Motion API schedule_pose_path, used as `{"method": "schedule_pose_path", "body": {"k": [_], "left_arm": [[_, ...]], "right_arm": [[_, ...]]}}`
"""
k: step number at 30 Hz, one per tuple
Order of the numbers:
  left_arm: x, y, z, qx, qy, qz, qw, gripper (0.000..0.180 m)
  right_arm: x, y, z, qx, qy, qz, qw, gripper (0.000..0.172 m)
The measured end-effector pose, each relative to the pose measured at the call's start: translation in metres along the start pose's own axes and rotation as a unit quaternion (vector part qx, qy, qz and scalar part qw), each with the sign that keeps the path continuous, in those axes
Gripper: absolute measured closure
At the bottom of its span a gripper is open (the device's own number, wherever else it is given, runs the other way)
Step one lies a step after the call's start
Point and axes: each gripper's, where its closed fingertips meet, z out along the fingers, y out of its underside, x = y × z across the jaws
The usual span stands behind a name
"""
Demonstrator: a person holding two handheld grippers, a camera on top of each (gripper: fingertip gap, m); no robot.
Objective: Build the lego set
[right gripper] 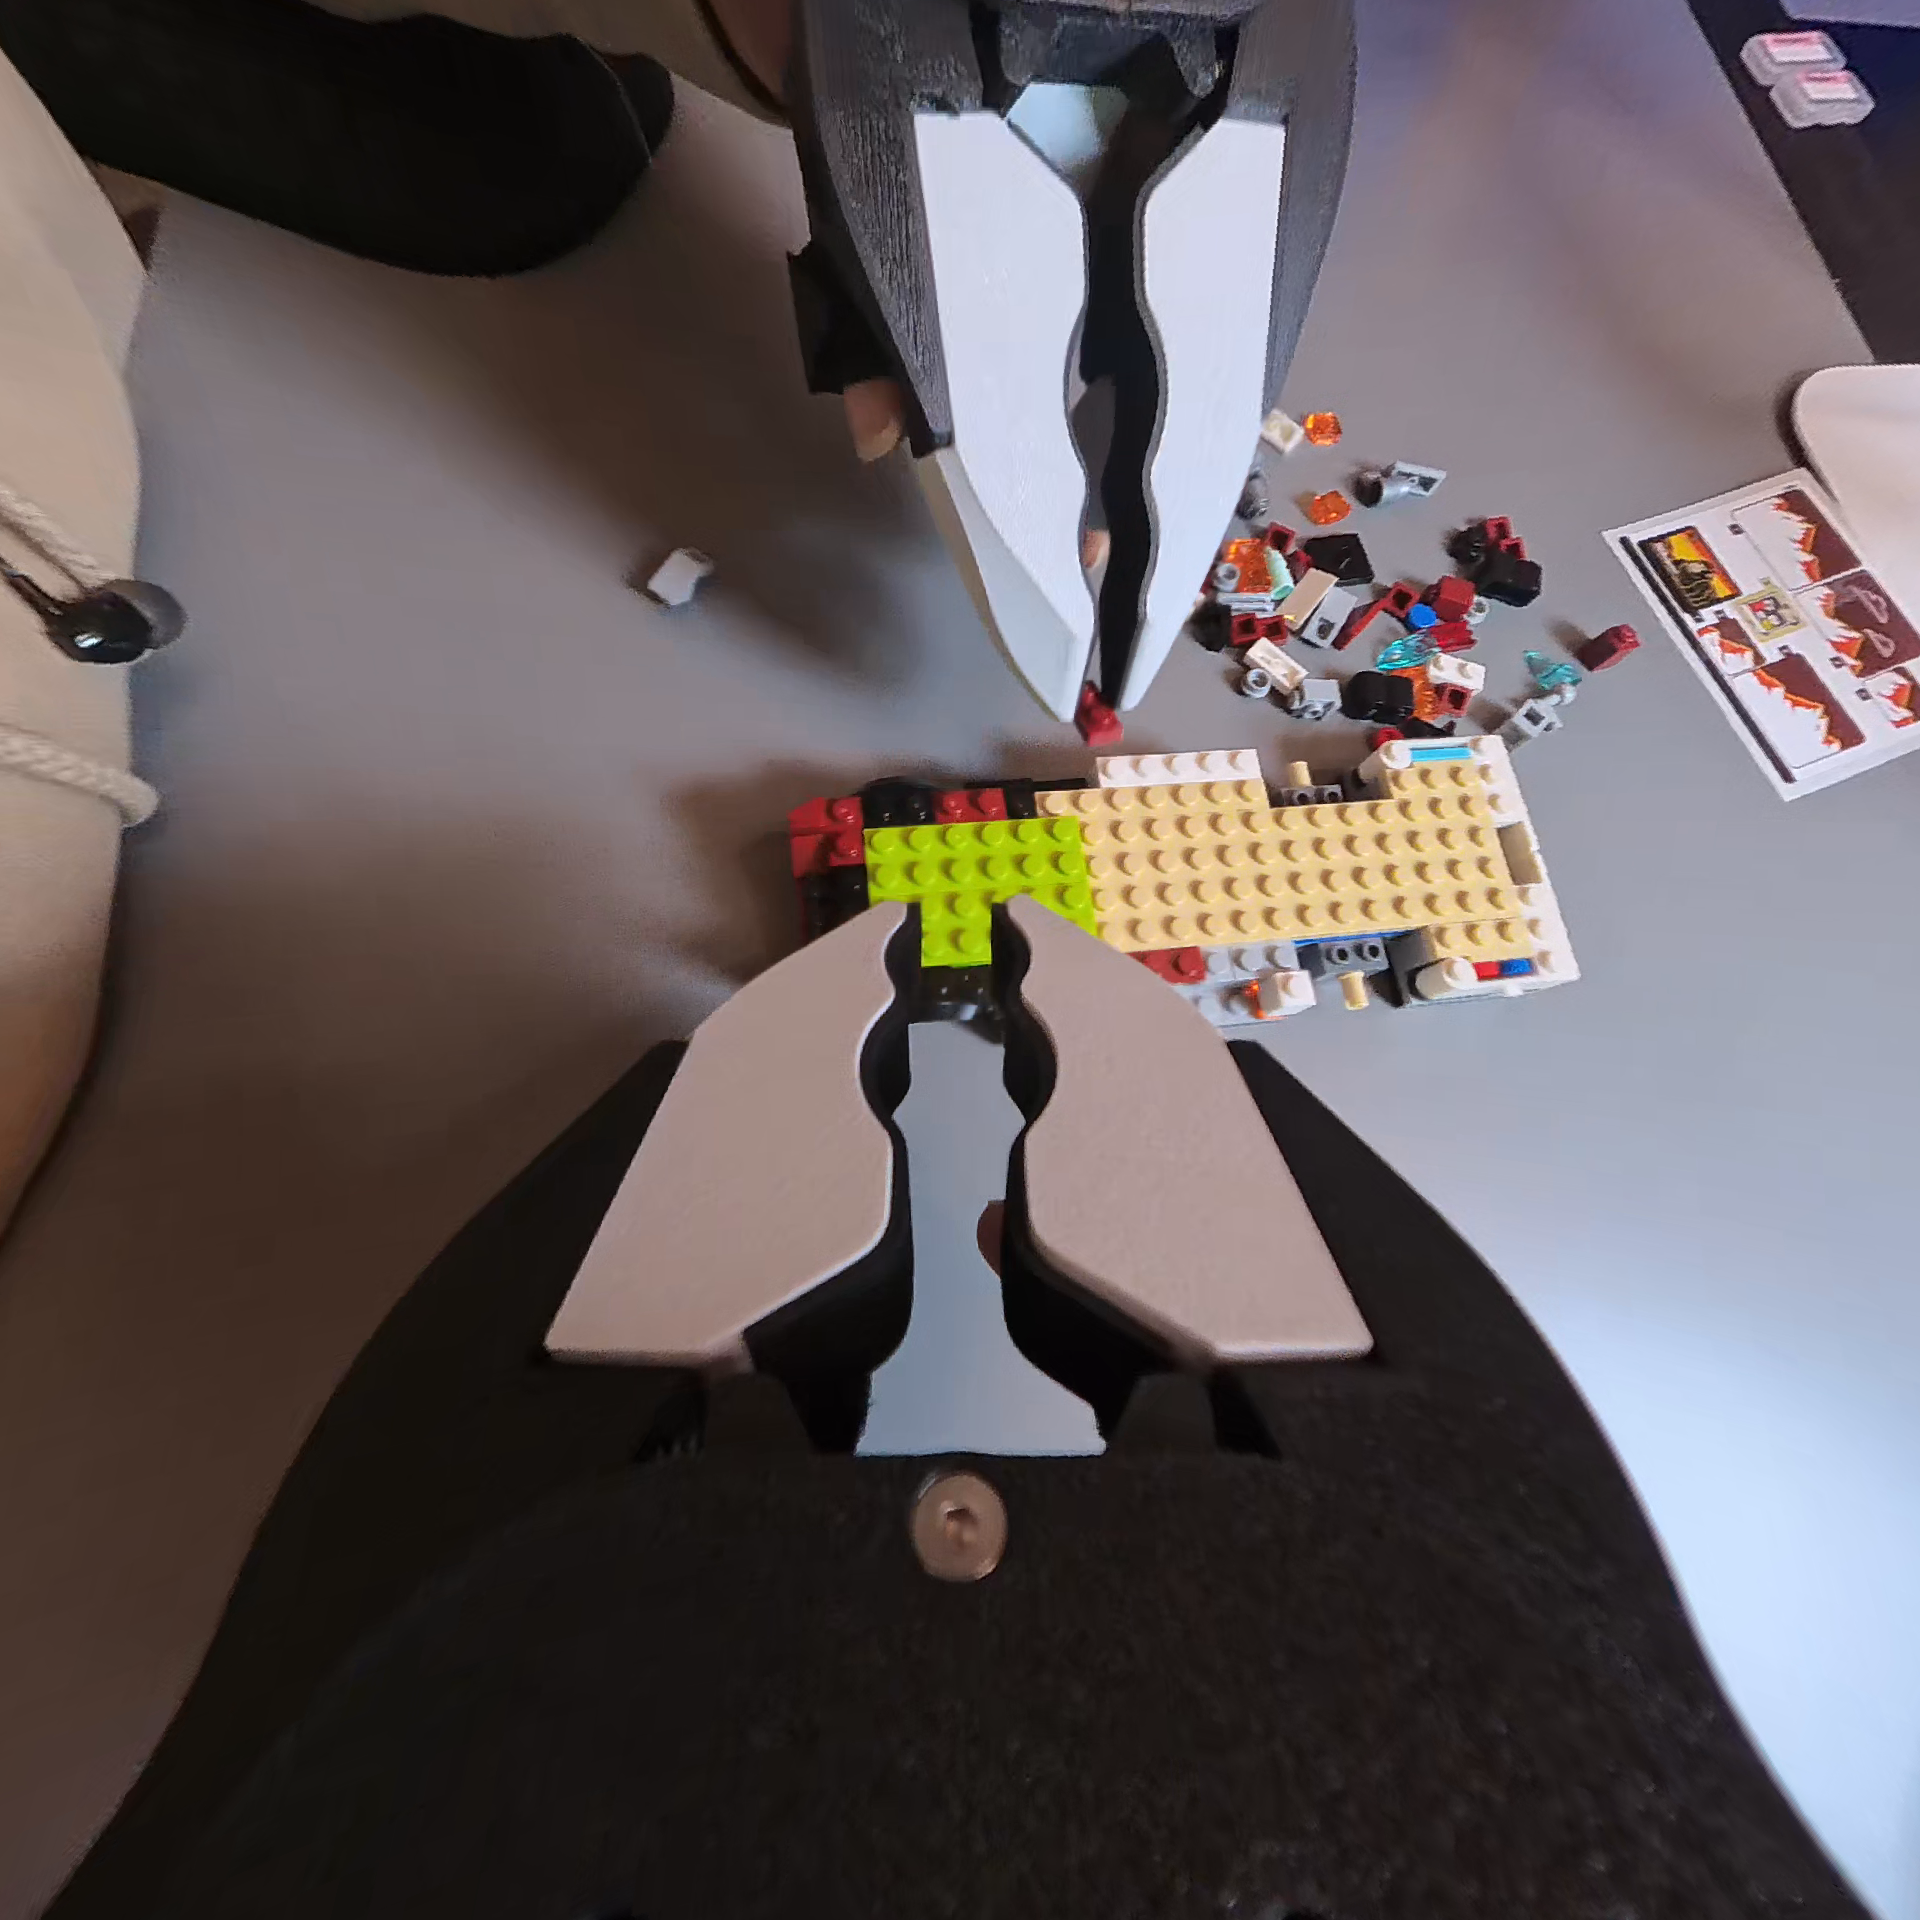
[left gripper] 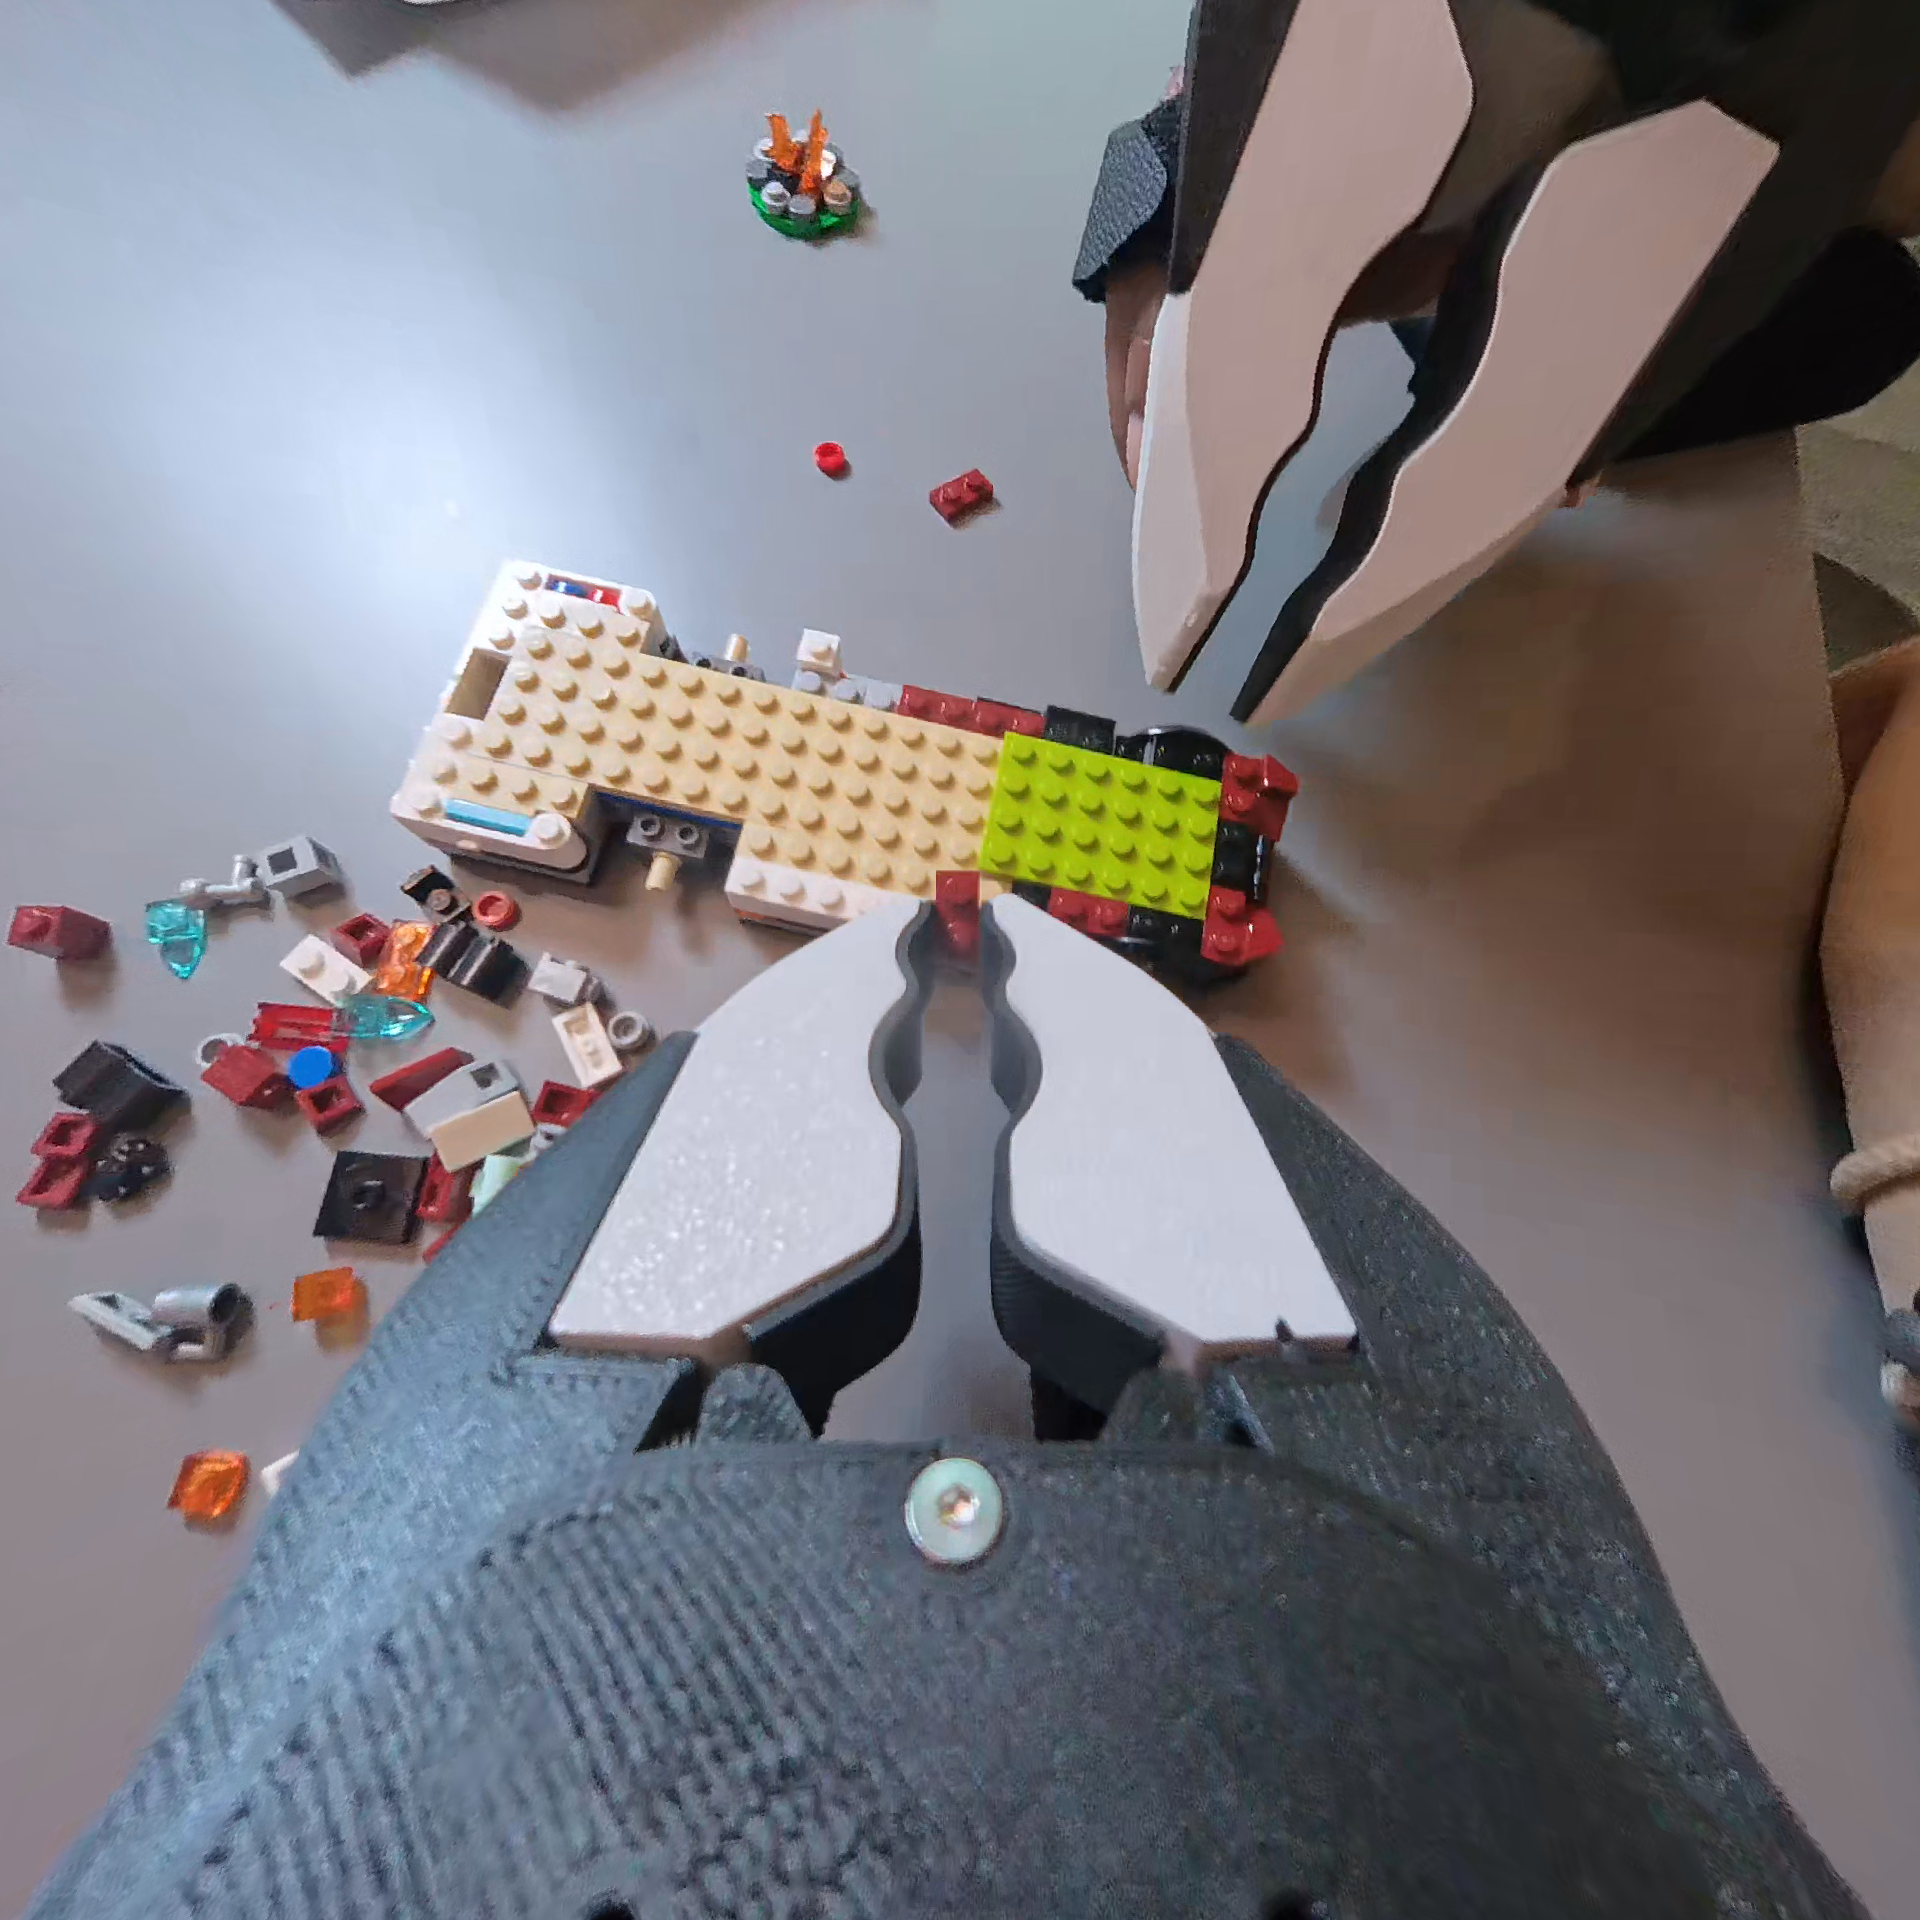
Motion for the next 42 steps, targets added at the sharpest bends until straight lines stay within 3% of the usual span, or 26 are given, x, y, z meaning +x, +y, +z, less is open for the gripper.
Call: {"method": "schedule_pose_path", "body": {"k": [10, 15, 26, 31, 42], "left_arm": [[-0.015, -0.005, 0.025, -0.035, -0.009, -0.055, 0.998, 0.172], [-0.008, -0.005, 0.020, -0.027, 0.006, -0.062, 0.998, 0.161], [0.008, 0.000, 0.013, -0.010, 0.048, -0.059, 0.997, 0.158], [-0.008, -0.003, 0.010, 0.005, 0.018, -0.061, 0.998, 0.153], [0.003, 0.001, 0.013, 0.004, 0.049, -0.062, 0.997, 0.152]], "right_arm": [[0.029, 0.009, 0.015, -0.016, 0.013, 0.026, 0.999, 0.159], [0.037, 0.010, 0.017, -0.022, 0.016, 0.030, 0.999, 0.160], [0.046, 0.010, 0.034, -0.065, 0.000, 0.029, 0.997, 0.170], [0.046, 0.008, 0.037, -0.076, -0.015, 0.028, 0.997, 0.171], [0.050, 0.004, 0.040, -0.083, -0.033, 0.021, 0.996, 0.171]]}}
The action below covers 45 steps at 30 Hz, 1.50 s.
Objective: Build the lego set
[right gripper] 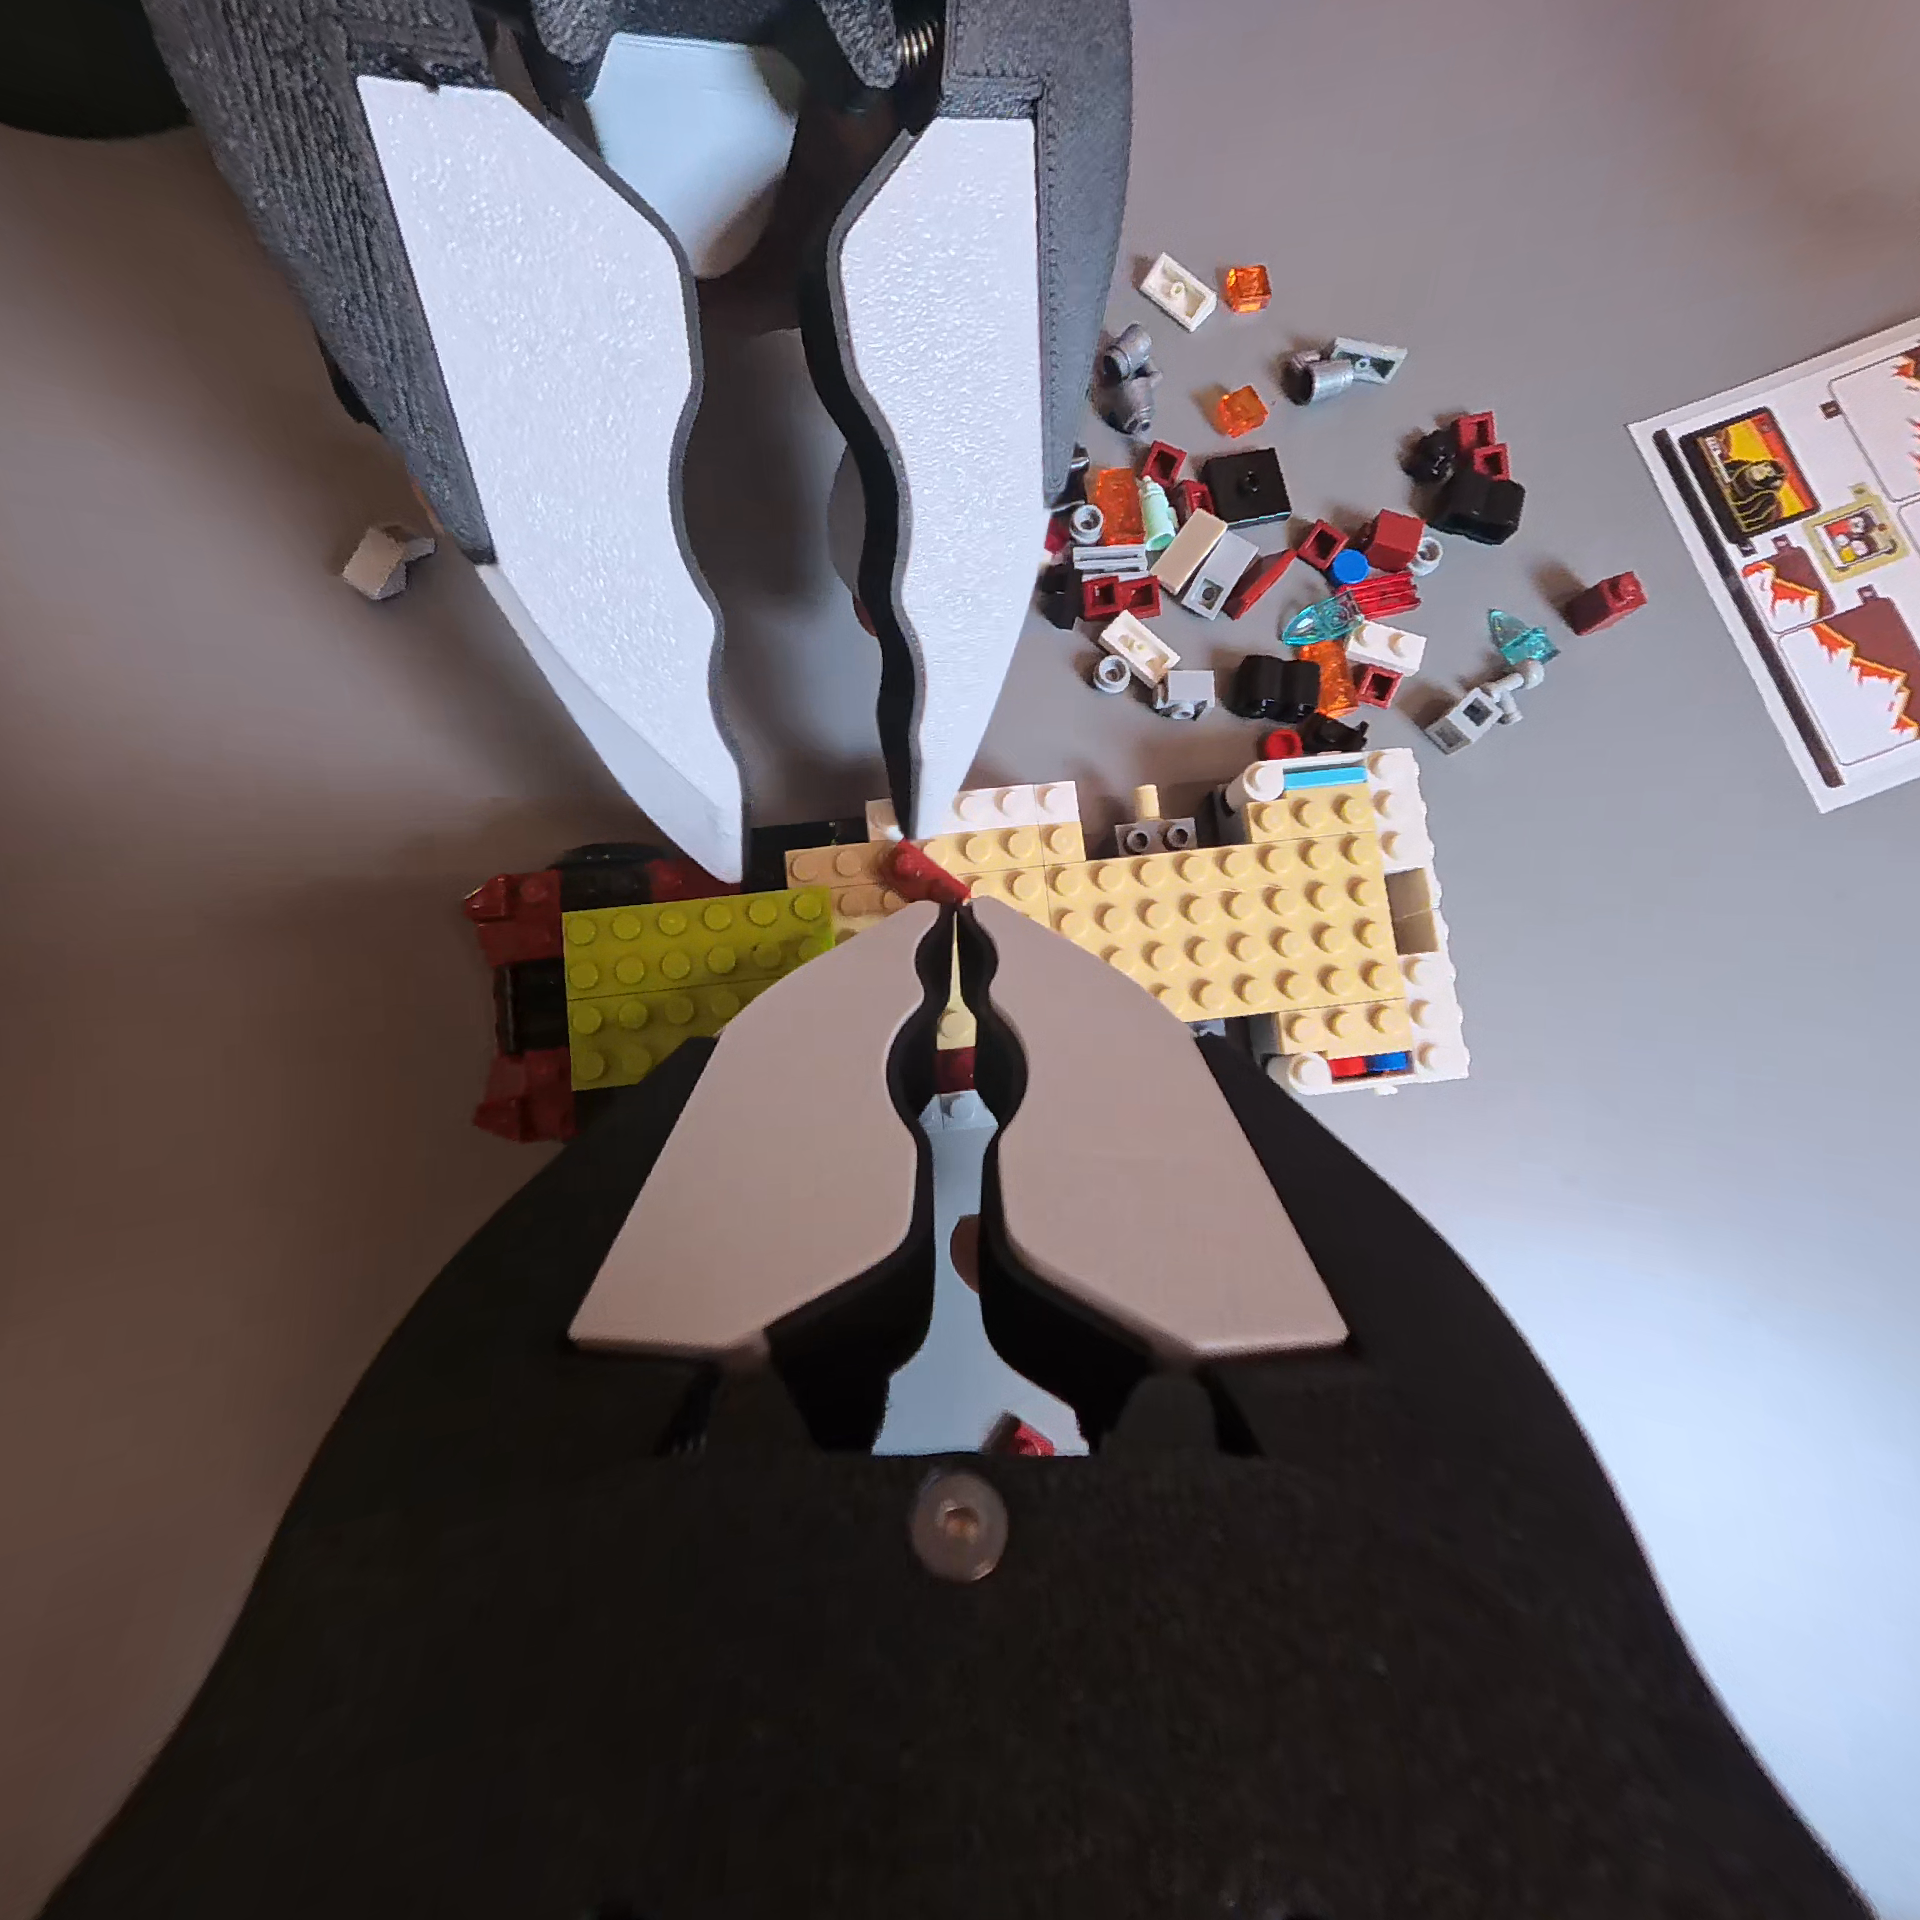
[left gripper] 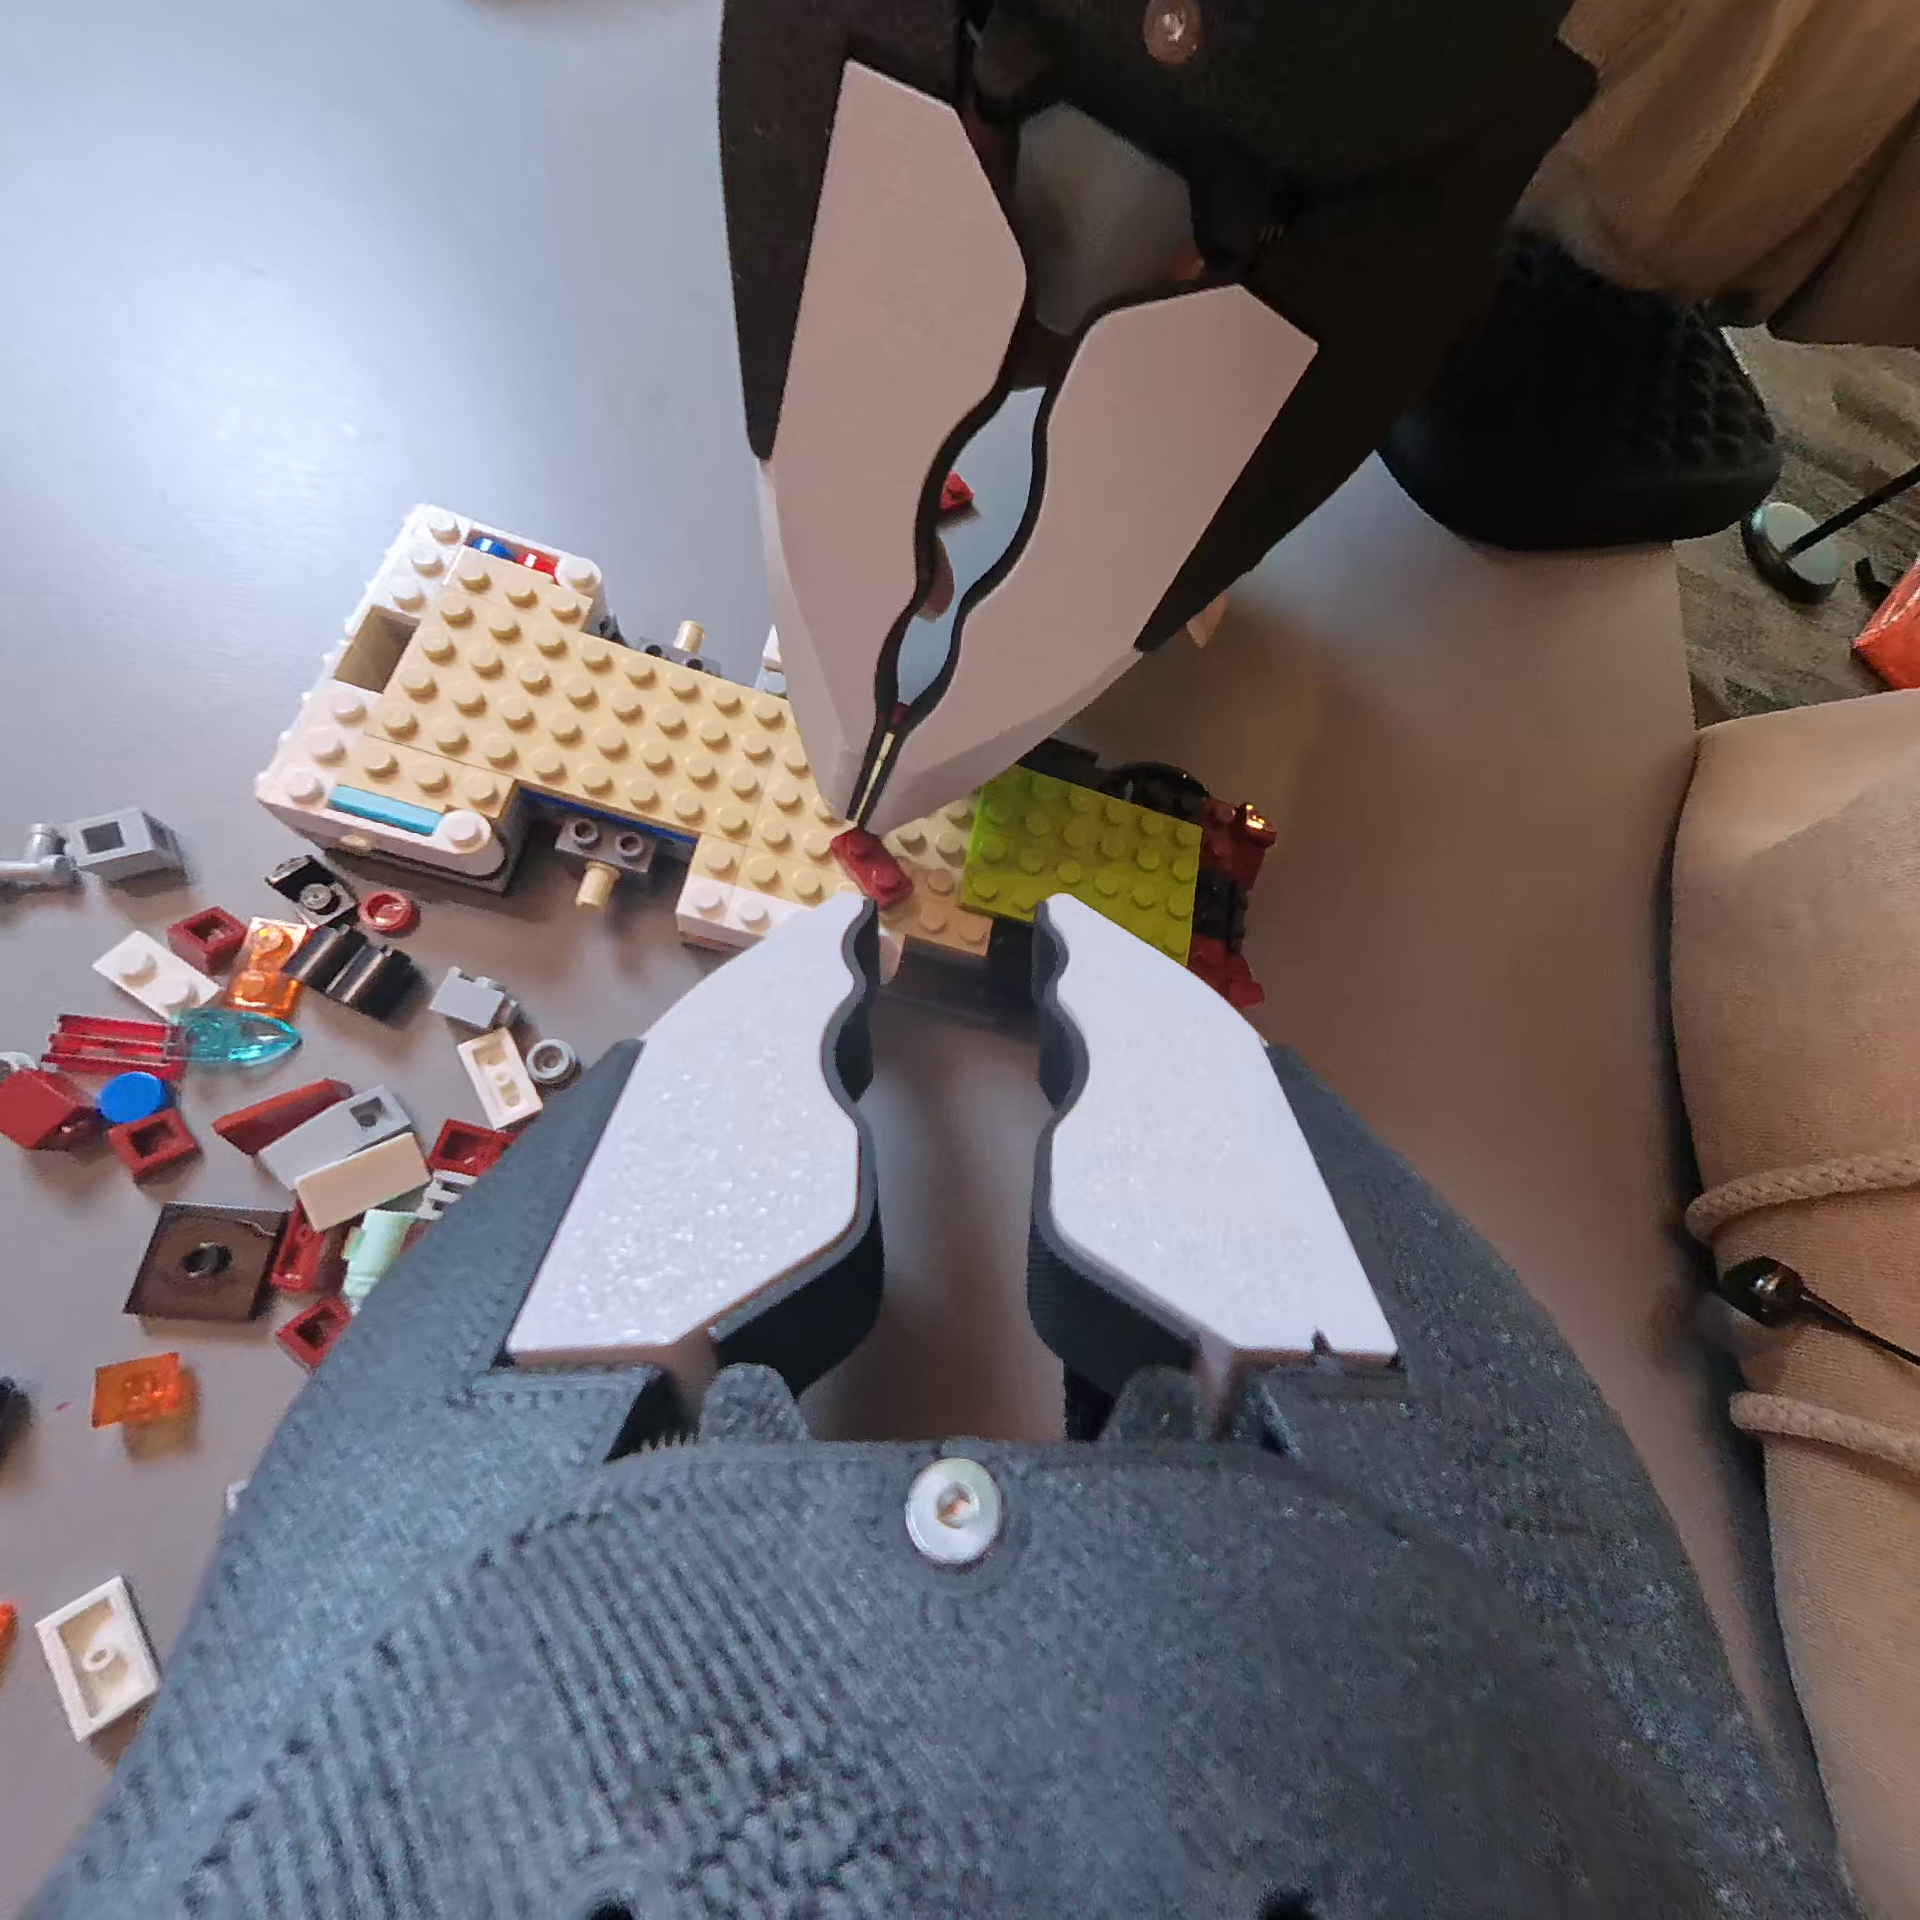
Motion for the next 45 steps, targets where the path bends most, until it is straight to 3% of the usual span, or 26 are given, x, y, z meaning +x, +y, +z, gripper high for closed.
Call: {"method": "schedule_pose_path", "body": {"k": [5, 12, 24, 29, 33, 37, 45], "left_arm": [[0.006, 0.001, -0.001, 0.000, 0.011, 0.004, 1.000, 0.152], [0.008, 0.005, -0.010, 0.006, 0.006, 0.005, 1.000, 0.152], [0.009, 0.033, -0.042, 0.058, -0.014, -0.008, 0.998, 0.152], [0.008, 0.035, -0.054, 0.087, -0.017, -0.004, 0.996, 0.152], [0.012, 0.040, -0.053, 0.089, -0.013, -0.003, 0.996, 0.153], [0.021, 0.042, -0.046, 0.081, -0.001, 0.009, 0.997, 0.152], [0.028, 0.021, -0.031, 0.090, 0.036, 0.016, 0.995, 0.148]], "right_arm": [[-0.002, -0.002, -0.001, 0.002, -0.015, 0.010, 1.000, 0.169], [-0.003, -0.001, 0.001, -0.013, -0.023, 0.101, 0.995, 0.153], [-0.007, -0.002, 0.005, -0.064, 0.028, 0.139, 0.988, 0.152], [-0.009, -0.003, 0.005, -0.077, 0.043, 0.128, 0.988, 0.155], [-0.023, -0.017, -0.002, -0.051, 0.009, 0.072, 0.996, 0.155], [-0.031, -0.014, -0.003, -0.070, -0.008, 0.025, 0.997, 0.155], [-0.032, -0.009, 0.003, -0.075, -0.043, 0.005, 0.996, 0.155]]}}
